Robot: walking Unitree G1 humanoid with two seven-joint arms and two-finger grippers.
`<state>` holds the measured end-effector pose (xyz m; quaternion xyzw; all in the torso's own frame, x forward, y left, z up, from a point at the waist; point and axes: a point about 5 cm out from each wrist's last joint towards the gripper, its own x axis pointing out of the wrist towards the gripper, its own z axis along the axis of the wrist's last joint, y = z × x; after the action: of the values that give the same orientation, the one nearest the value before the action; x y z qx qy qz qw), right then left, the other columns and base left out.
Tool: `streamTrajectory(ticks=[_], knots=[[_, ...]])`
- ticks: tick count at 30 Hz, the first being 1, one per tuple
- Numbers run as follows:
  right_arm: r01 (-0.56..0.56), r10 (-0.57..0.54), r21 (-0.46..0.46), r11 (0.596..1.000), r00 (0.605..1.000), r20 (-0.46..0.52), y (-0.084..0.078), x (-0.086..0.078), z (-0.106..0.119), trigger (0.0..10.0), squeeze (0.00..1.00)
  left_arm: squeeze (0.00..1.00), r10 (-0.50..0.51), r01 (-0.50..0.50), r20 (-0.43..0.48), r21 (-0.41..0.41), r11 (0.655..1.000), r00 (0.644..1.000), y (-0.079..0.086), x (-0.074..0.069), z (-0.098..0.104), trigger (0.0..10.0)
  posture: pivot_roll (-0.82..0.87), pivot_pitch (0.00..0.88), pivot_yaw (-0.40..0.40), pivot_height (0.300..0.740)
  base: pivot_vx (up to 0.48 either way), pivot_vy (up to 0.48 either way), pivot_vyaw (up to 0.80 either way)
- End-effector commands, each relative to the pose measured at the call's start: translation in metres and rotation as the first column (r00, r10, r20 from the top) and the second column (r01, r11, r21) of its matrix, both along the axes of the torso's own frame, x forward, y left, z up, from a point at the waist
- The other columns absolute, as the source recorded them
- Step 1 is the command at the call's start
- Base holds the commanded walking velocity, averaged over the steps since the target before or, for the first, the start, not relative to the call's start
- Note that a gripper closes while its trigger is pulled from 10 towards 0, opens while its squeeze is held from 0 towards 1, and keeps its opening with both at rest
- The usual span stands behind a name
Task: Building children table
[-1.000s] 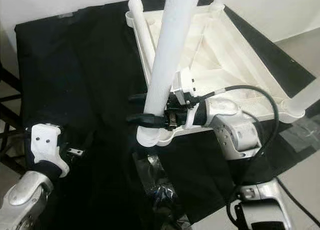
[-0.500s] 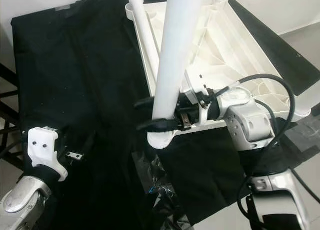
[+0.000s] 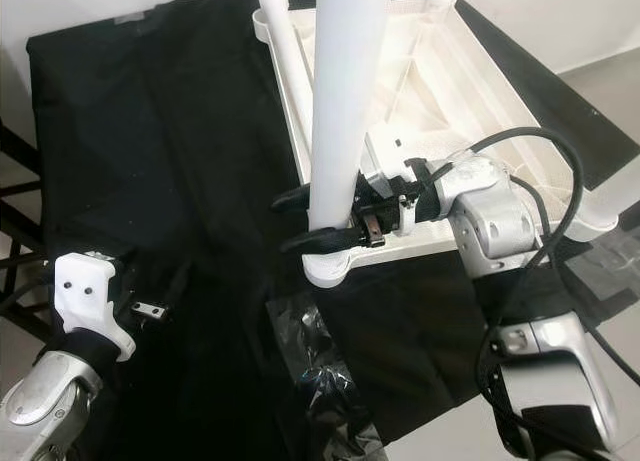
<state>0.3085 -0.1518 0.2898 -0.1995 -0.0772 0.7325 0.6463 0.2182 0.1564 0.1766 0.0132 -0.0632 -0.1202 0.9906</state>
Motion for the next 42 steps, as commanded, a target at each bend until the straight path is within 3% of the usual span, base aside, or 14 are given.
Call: streamTrajectory(ticks=[1, 12, 23, 42], knots=[[-0.01, 0.008, -0.038, 0.999, 0.998, -0.055, 0.003, 0.002, -0.013, 10.0, 0.0, 0.0, 0.004, -0.004, -0.002, -0.009, 1.0, 1.0, 0.001, -0.002, 0.0, 10.0, 0.02, 0.34, 0.024, 0.74, 0.0, 0.0, 0.0], [-0.076, 0.068, -0.066, 0.995, 0.992, -0.107, 0.011, 0.004, -0.021, 10.0, 0.0, 0.0, 0.006, -0.006, 0.003, -0.01, 1.0, 1.0, 0.001, -0.003, 0.001, 10.0, 0.02, 0.353, 0.024, 0.74, 0.0, 0.0, 0.0], [-0.03, 0.022, -0.081, 0.996, 0.995, -0.096, 0.0, 0.012, -0.015, 10.0, 0.0, 0.0, 0.006, -0.006, 0.004, -0.009, 1.0, 1.0, 0.003, -0.003, 0.002, 10.0, 0.02, 0.365, 0.033, 0.74, 0.0, 0.0, 0.0], [-0.105, 0.087, -0.115, 0.988, 0.984, -0.156, 0.002, -0.001, -0.027, 10.0, 0.0, 0.0, 0.009, -0.009, 0.006, -0.005, 1.0, 1.0, 0.004, -0.001, 0.003, 10.0, 0.02, 0.366, 0.035, 0.74, 0.0, 0.0, 0.0]])
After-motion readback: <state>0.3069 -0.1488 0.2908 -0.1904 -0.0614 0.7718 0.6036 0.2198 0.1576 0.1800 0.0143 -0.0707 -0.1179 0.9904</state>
